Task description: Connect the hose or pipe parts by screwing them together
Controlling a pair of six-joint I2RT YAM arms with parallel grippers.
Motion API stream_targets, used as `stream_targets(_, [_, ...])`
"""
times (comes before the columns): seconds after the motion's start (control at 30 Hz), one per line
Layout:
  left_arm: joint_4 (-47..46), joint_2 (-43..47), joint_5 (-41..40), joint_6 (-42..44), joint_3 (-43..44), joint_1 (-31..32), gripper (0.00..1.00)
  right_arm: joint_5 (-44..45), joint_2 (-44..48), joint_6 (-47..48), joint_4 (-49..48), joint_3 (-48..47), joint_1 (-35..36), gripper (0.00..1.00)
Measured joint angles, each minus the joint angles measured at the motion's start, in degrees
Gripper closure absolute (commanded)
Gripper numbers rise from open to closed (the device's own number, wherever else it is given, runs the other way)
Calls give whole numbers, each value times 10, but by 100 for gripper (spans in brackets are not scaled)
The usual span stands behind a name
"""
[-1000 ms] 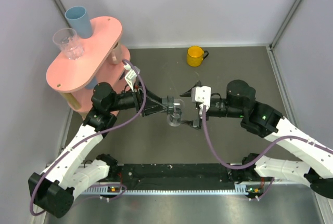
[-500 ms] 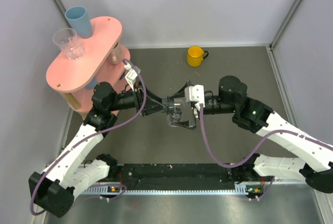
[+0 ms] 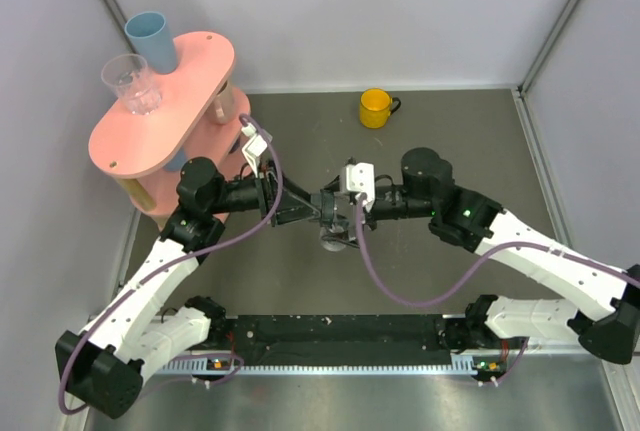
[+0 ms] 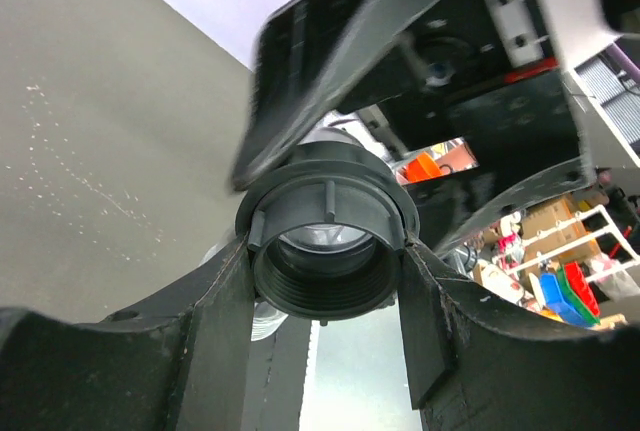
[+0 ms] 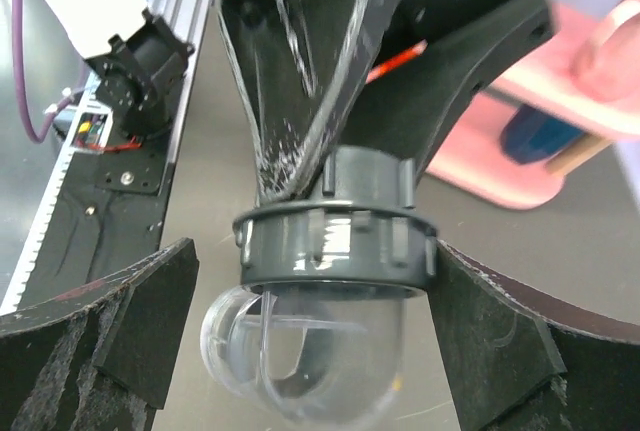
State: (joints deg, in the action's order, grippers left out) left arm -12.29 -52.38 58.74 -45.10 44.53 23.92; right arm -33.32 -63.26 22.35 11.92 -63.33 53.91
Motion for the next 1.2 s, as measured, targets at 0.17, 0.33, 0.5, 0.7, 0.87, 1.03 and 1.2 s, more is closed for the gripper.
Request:
stream_targets(0.17, [-12, 0, 4, 2, 0, 5, 100, -7, -37, -24, 20, 33, 1, 10])
stream_targets(0.33, [-20, -3, -1, 2, 0, 2, 100, 7, -32, -38, 51, 49, 3, 9])
stream_targets(0.5, [-31, -3, -8, 2, 0, 3, 100, 51, 5, -42, 65, 60, 6, 7])
stream_targets(0.7, [-31, -3, -15, 3, 0, 3, 100, 109, 81, -41, 75, 63, 7, 7])
stream_targets(0.87, [-32, -3, -20, -1, 0, 3, 100, 141, 118, -19, 77, 51, 7, 7])
stream_targets(1.03, [-43, -3, -23, -13, 0, 3, 100, 136, 114, 11, 73, 26, 7, 8])
stream_targets(1.2, [-45, -3, -23, -20, 0, 3, 100, 111, 91, 27, 55, 4, 8, 9])
